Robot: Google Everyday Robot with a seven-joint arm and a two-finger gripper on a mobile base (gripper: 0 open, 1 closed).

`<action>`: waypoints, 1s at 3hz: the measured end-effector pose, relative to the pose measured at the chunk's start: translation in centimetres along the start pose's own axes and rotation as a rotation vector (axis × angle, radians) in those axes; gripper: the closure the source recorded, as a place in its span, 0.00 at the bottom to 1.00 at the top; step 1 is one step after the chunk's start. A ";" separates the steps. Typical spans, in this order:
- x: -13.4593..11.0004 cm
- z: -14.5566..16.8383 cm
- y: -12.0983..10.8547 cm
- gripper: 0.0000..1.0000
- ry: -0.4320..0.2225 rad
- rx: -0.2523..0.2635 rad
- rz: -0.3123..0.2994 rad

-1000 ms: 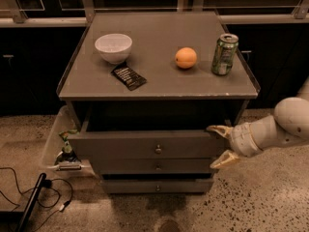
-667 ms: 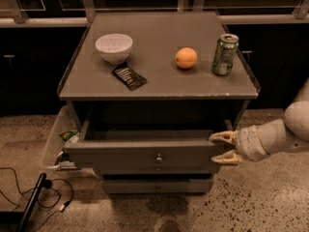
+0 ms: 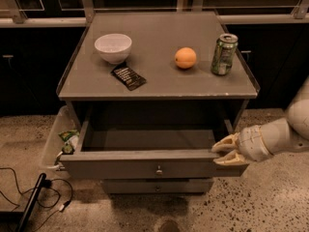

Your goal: Open top drawer

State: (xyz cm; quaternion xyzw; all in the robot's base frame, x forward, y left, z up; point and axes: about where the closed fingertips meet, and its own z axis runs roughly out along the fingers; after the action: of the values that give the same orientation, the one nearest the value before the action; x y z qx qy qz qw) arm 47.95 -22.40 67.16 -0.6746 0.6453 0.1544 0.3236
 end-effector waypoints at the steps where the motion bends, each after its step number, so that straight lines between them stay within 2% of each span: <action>1: 0.0 0.0 0.0 0.61 0.000 0.000 0.000; 3: 0.0 0.6 -0.2 0.14 -0.001 -0.013 0.015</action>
Offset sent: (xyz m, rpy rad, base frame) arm 0.0093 0.0021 -0.0120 0.0095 0.0159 -0.0121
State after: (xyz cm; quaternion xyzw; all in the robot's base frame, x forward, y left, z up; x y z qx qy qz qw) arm 48.31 -22.02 66.76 -0.6718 0.6490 0.1615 0.3185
